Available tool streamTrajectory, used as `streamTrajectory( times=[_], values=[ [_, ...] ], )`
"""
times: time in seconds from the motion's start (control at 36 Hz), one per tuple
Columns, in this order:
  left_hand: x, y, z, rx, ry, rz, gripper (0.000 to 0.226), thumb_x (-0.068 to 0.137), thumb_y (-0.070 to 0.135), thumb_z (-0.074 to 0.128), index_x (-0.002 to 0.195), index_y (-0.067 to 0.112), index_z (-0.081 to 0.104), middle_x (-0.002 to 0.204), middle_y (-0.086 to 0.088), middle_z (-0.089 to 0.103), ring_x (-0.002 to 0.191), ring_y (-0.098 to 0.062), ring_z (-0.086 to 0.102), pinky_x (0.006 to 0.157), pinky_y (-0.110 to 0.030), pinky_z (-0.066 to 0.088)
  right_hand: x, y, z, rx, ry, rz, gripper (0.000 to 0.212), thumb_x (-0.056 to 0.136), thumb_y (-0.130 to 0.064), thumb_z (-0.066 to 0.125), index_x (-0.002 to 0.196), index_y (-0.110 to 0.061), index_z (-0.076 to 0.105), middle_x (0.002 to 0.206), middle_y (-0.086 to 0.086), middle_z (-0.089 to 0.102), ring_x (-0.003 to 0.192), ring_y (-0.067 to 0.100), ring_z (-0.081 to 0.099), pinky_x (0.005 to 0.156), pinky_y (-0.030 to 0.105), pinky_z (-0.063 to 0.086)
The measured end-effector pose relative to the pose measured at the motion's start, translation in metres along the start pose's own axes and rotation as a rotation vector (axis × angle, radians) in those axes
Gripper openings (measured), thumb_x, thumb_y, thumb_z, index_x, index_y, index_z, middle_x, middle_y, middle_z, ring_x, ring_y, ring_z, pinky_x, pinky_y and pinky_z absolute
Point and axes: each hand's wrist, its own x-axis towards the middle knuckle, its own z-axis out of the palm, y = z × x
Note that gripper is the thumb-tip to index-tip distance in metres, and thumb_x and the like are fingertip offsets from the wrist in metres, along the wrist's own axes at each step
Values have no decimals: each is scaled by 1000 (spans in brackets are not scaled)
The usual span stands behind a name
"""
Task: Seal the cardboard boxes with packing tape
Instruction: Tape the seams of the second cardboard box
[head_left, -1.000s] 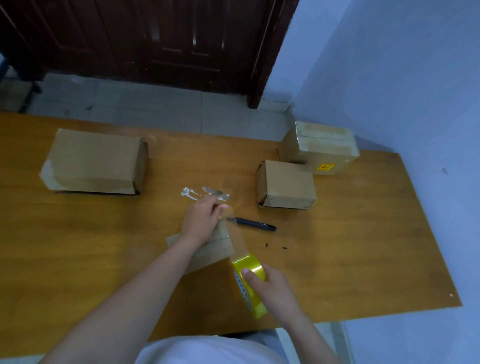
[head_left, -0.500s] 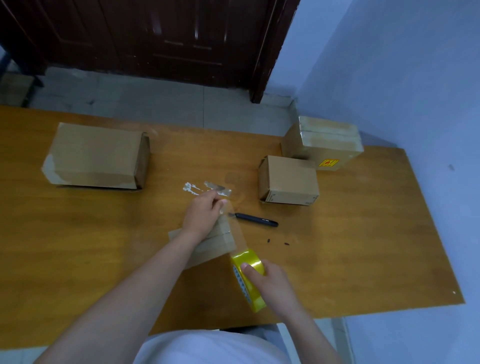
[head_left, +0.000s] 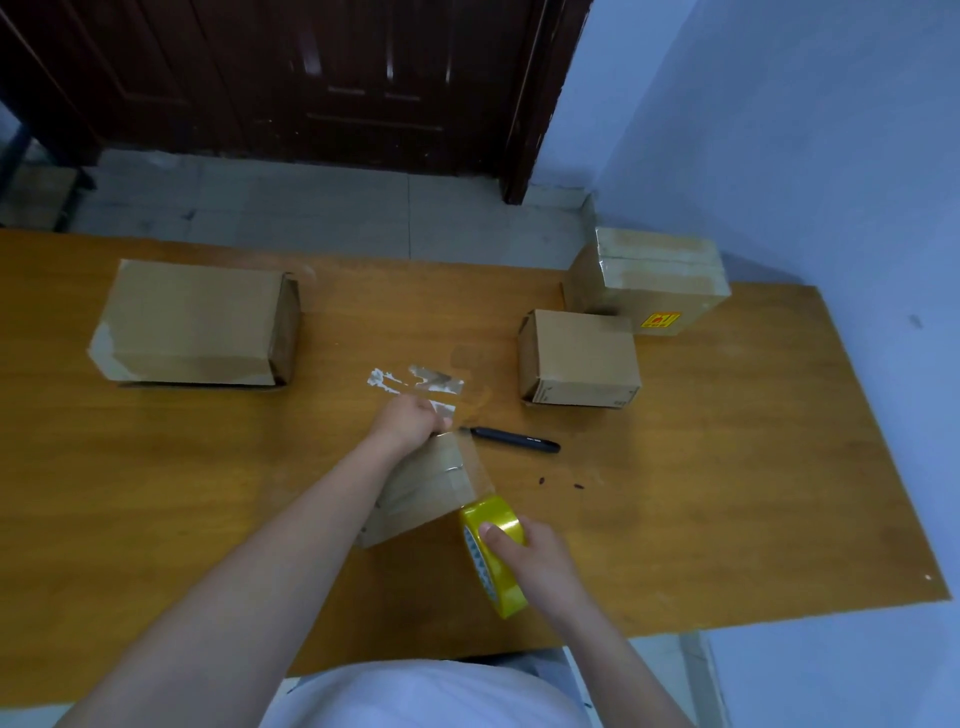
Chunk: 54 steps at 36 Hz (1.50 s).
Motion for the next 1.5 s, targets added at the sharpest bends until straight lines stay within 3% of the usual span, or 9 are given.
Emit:
streamTrajectory(
  times=[0.11,0.22,0.42,0.72,0.81,0.92,1.36,1.44,1.5],
  values=[
    [2,9,0,105,-26,-91,27,86,27,68,68,11,57,91,-9,62,96,-27,59,80,-32,44,2,3,1,-10,-11,-16,29,93,-39,56,105,-14,67,101,3,70,79,5,64,59,9,45],
    [2,11,2,156,-65,-137,35,92,30,62,108,-1,65,123,-17,60,115,-27,55,89,-31,42,6,8,4,-49,14,-41,31,93,-39,56,103,-11,66,98,6,70,80,12,65,58,11,44],
    [0,7,6,66,-26,-225,34,92,32,62,115,8,60,114,-7,55,113,-27,54,87,-31,41,9,12,5,-25,-35,-50,26,93,-41,56,106,-19,63,102,-1,68,86,5,63,69,18,48],
    [-47,-2,-5,56,649,471,15,88,10,59,102,8,63,96,-2,58,96,-23,50,84,-34,34,12,11,23,102,-9,-127,28,93,-32,59,106,-6,63,97,10,68,74,6,58,61,14,45],
    [-64,-25,-3,138,528,576,29,85,23,54,107,6,64,104,-6,61,101,-26,51,83,-25,30,20,0,30,152,-10,-123,22,92,-31,60,99,-9,63,82,0,64,68,7,60,61,22,48],
    [-67,-58,3,262,292,639,55,91,48,33,129,17,58,134,-1,54,128,-22,42,106,-39,31,28,-13,34,170,-8,-147,12,92,-29,61,85,-19,59,74,-5,61,61,3,59,59,21,48],
    [-60,-57,8,458,390,677,38,91,32,41,113,17,67,123,-2,61,113,-27,55,82,-47,50,29,-8,48,87,113,5,24,92,-38,59,80,-17,58,71,-3,57,63,11,53,57,22,40],
    [-69,-53,13,563,331,576,59,90,52,30,131,19,57,142,-1,49,133,-26,43,100,-48,39,31,-19,46,9,84,-15,29,95,-40,53,72,-21,54,70,-3,54,64,13,51,58,24,37],
    [-73,-52,19,612,313,520,78,86,65,19,141,17,45,151,-1,37,143,-21,27,113,-41,22,30,-24,42,-59,33,-15,31,98,-44,44,92,-18,60,89,3,60,84,21,58,73,30,42]
  ],
)
